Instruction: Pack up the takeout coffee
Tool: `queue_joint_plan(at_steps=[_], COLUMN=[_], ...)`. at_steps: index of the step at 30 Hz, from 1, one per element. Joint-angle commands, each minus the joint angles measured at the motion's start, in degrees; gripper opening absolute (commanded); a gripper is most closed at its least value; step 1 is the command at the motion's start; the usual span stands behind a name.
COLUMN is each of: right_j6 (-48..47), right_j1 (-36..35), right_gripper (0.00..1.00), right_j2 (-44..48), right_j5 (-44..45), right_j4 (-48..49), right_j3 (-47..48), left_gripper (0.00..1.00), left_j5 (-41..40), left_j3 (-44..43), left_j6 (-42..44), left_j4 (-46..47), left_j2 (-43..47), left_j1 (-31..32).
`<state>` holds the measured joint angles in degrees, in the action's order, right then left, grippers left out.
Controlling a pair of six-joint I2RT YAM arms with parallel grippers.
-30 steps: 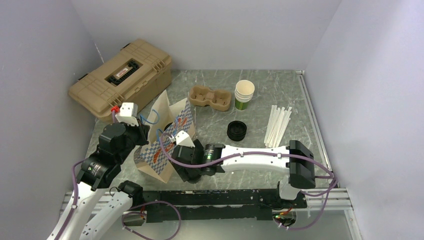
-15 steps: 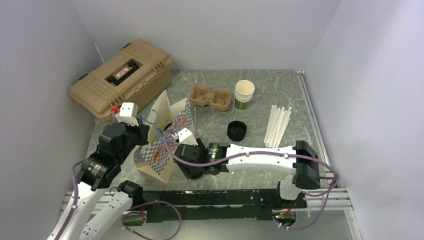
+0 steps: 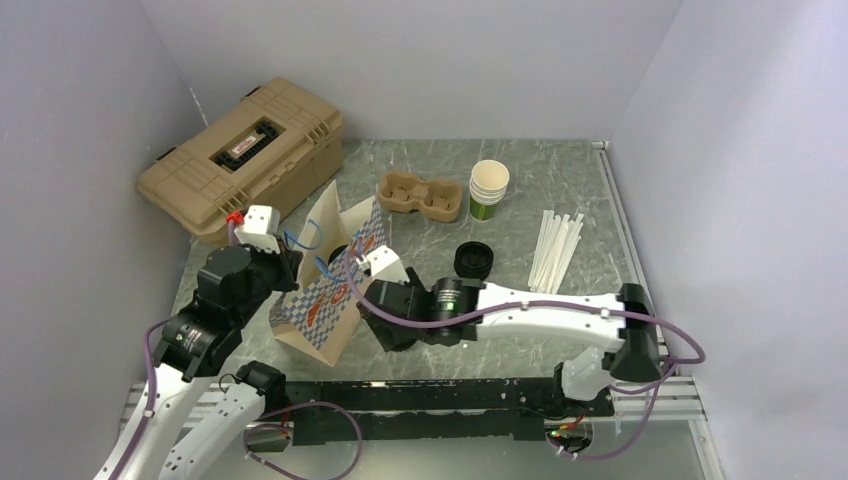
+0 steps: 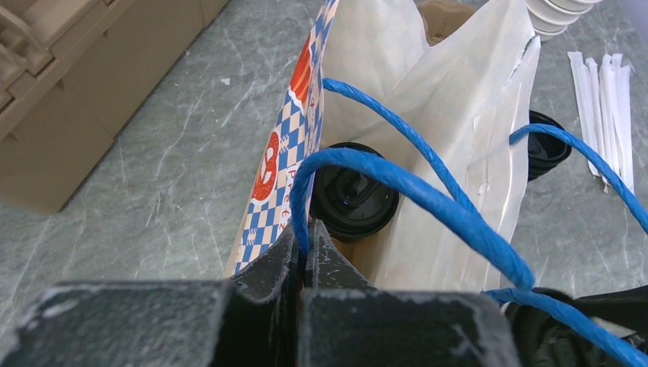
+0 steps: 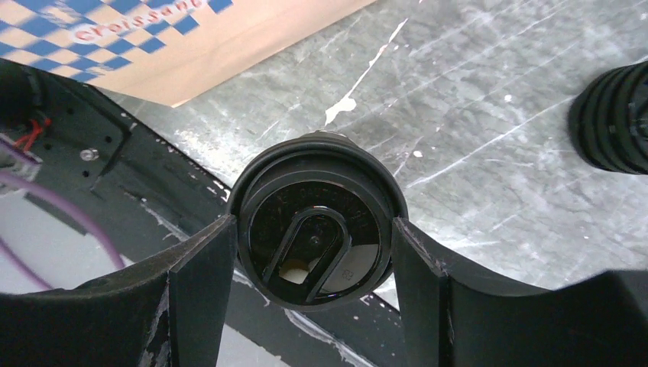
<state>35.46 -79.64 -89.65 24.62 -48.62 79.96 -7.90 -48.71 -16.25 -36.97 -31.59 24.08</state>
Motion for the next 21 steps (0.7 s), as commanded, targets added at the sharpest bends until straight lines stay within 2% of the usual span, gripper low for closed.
queue_joint_plan(at_steps=[1,11,21], right_j6=[-2.68,-10.33,-15.68], right_j1=[0.01,0.09,0.09], right_gripper=[0.39,0.37,0.36], right_j2=[9.0,21.89,27.75], right_j5=[2.42,-0.1,-7.13], right_j4=[-4.0,-6.86,-8.04], right_j3=[5.28,13.44,24.06], left_gripper=[0.0,0.0,0.0], left_j5=[4.67,10.57,12.91], left_j3=[-1.86,-9.32,-13.15], left_j6=[3.57,11.74,17.58], left_j4=[3.81,7.76,11.85], left_j2=[-0.18,-5.87,-11.25], left_j1=[0.01,0.01,0.01])
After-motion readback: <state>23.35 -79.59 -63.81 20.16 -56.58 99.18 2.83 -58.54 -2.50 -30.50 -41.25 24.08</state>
